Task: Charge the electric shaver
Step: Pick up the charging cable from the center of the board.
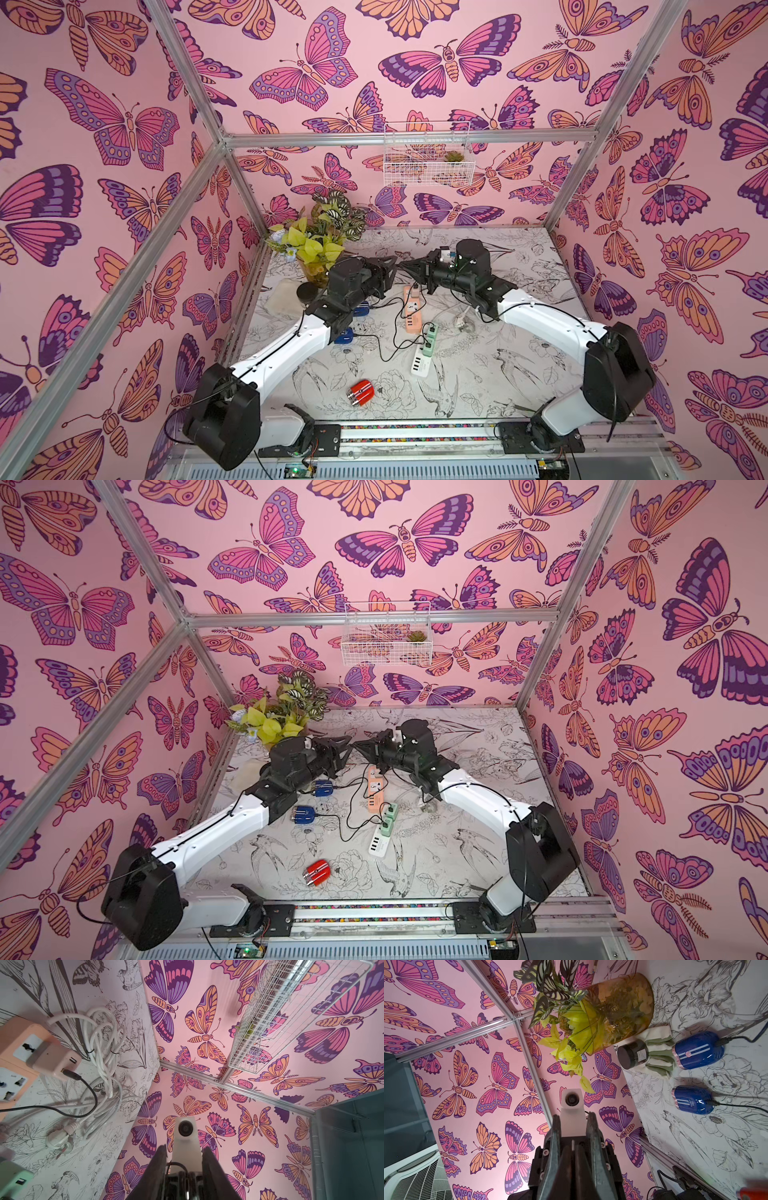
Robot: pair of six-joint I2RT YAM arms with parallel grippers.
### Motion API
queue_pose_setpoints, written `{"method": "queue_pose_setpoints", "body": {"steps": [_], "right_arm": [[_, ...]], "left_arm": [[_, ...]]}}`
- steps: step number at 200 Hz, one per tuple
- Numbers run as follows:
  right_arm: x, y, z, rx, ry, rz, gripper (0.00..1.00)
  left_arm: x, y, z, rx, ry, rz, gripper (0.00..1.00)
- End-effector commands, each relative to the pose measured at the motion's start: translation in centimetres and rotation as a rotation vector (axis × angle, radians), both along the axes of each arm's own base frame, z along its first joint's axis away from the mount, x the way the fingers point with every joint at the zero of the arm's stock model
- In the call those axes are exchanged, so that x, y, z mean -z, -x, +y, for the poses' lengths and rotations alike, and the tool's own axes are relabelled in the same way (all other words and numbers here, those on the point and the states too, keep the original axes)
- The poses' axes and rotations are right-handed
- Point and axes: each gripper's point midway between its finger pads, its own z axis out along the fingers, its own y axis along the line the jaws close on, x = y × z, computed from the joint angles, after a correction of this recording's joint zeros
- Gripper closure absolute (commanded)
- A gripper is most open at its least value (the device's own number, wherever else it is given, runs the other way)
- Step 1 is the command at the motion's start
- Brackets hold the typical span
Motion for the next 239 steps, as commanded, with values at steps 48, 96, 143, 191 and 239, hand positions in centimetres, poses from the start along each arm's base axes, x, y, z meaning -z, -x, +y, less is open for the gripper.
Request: {"method": "queue_pose_setpoints", "body": {"steps": [48, 96, 143, 191, 239], "right_arm": [[-0.9, 0.3, -0.5, -0.038, 0.001, -0.029, 1.0], [-0.8, -0.2, -0.1, -0.048, -0.006, -0.035, 1.0], [0.4, 0.1, -0.3, -0.058, 0.013, -0.013, 1.0], [0.8, 0.8, -1.3, -0.038, 0.028, -0.004, 1.0], [1.4, 1.0, -1.8, -0.034, 0.037, 0.004, 1.0]], "left_arm": [[0.7, 0.0, -0.7, 0.074, 0.015, 0.026, 0.74], [1.1, 0.1, -1.6, 0.122, 0.037, 0.047, 0.79], [1.3, 0.1, -1.1, 0.089, 0.047, 0.057, 0.68], [1.6, 0.1, -0.6, 0.072, 0.042, 0.067, 0.61], [1.3, -0.1, -0.5, 0.064, 0.051, 0.063, 0.63]]}}
